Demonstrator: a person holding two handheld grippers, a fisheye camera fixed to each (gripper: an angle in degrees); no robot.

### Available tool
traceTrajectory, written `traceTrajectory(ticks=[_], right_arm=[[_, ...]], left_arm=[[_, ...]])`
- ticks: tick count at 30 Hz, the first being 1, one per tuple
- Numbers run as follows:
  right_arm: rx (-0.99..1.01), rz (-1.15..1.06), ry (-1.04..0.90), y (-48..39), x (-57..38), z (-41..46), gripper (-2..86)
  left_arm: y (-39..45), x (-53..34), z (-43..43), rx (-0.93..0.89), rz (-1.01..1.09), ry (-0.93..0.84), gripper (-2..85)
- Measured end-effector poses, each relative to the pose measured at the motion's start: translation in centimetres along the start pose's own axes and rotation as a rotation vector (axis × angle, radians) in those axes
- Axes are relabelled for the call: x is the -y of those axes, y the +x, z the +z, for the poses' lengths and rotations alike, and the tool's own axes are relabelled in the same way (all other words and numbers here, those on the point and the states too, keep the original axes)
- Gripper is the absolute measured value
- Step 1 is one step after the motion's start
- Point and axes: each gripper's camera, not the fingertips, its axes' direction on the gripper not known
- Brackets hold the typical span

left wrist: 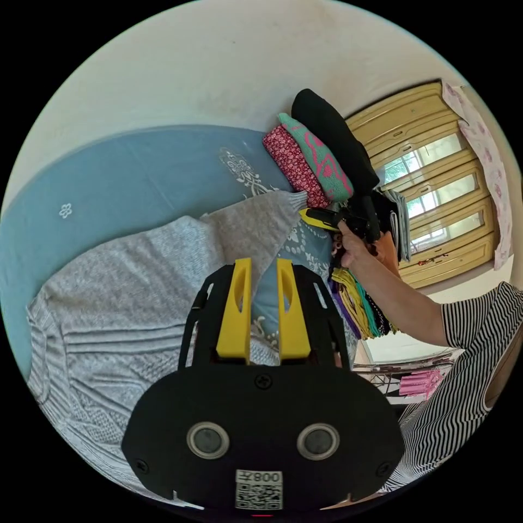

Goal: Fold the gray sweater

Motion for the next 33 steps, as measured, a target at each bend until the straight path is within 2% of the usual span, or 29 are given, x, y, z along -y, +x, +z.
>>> traceTrajectory(ticks=[9, 14, 20, 25, 30, 33], right_arm=[[0.083, 0.008, 0.022, 2.0, -0.9, -1.3, 4.1], [0.209, -0.048, 0.113, 0.3, -3.2, -4.0, 2.4], [0.308, -0.290, 0.171, -7.3, -9.4, -7.8, 1.8], [0.347, -0.421, 0.134, -13.5, -14.8, -8.4, 1.7], [0.326, -0.542, 0.077, -19.6, -19.8, -8.3, 1.7], [0.365, -0.589, 0.058, -22.9, -22.4, -8.8, 1.7]], left_arm=[[1.0, -0.2, 5.5, -0.079, -0.052, -0.030, 7.6], [1.6, -0.4, 5.4, -0.175, -0.082, 0.059, 8.5], [3.3, 1.2, 4.7, -0.292, -0.069, 0.174, 12.1], [2.9, 1.7, 4.2, -0.349, -0.119, 0.197, 13.9], [2.0, -0.9, 2.7, -0.332, -0.170, 0.189, 8.0], [1.5, -4.2, 0.2, -0.365, -0.181, 0.254, 5.1]])
